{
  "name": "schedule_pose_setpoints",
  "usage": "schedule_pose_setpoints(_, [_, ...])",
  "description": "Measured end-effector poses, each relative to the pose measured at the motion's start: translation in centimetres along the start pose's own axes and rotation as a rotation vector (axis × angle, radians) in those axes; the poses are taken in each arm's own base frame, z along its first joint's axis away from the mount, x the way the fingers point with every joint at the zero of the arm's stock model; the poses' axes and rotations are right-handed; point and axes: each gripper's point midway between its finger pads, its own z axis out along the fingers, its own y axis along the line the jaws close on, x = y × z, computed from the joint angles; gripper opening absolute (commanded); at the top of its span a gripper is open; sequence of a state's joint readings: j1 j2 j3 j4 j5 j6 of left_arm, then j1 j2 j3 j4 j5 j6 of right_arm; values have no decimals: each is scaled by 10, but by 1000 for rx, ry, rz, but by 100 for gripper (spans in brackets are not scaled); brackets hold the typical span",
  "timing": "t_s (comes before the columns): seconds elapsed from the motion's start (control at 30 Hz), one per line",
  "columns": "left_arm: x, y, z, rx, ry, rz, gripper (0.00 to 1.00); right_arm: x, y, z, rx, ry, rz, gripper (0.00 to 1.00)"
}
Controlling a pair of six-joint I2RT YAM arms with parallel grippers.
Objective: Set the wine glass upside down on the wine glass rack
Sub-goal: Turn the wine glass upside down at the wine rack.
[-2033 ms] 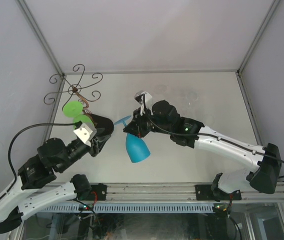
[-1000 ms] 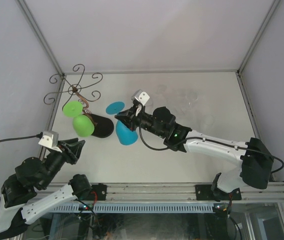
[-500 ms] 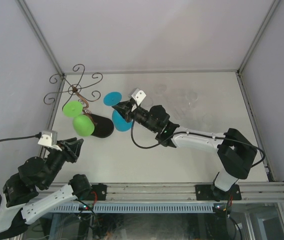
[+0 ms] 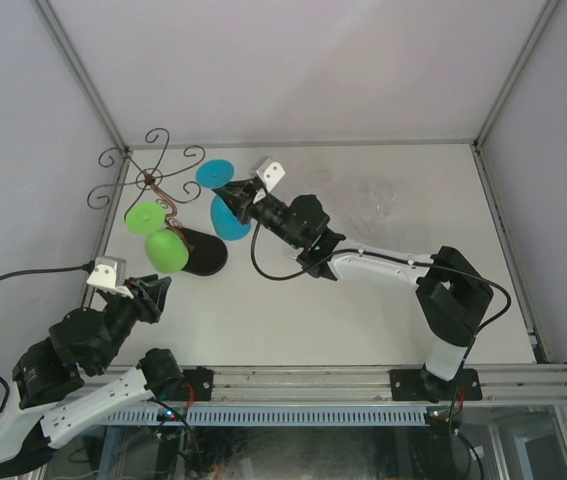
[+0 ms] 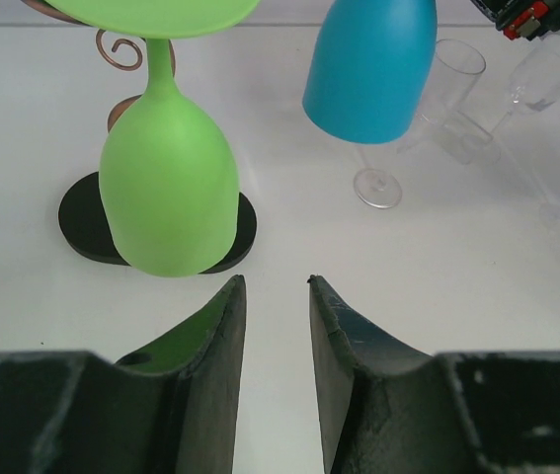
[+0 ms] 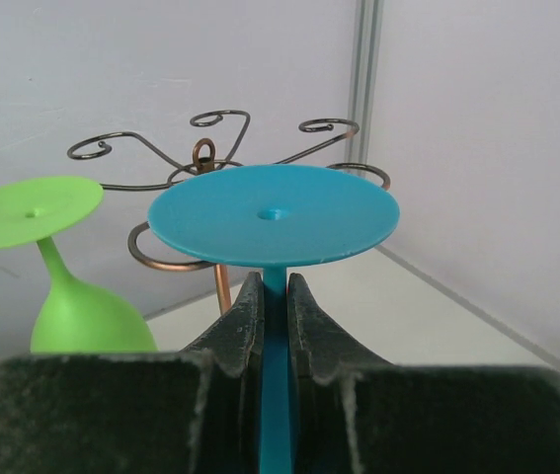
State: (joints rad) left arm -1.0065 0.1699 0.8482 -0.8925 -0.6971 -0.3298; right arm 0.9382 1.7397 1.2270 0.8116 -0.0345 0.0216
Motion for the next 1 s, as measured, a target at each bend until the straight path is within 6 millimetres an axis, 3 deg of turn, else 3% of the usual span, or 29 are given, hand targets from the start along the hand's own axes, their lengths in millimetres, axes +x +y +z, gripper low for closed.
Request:
schedule_pose_setpoints(0.2, [0, 1, 0, -6, -2, -1, 36, 6, 1, 13, -11, 8, -8, 0])
schedule_pose_setpoints(0.57, [-1, 4, 0, -24, -5, -4, 36, 31, 2, 20, -27, 64, -27, 0])
schedule_pose_setpoints(1.0, [0, 3, 0, -18, -2, -5, 36, 32, 9, 36, -59, 57, -40, 0])
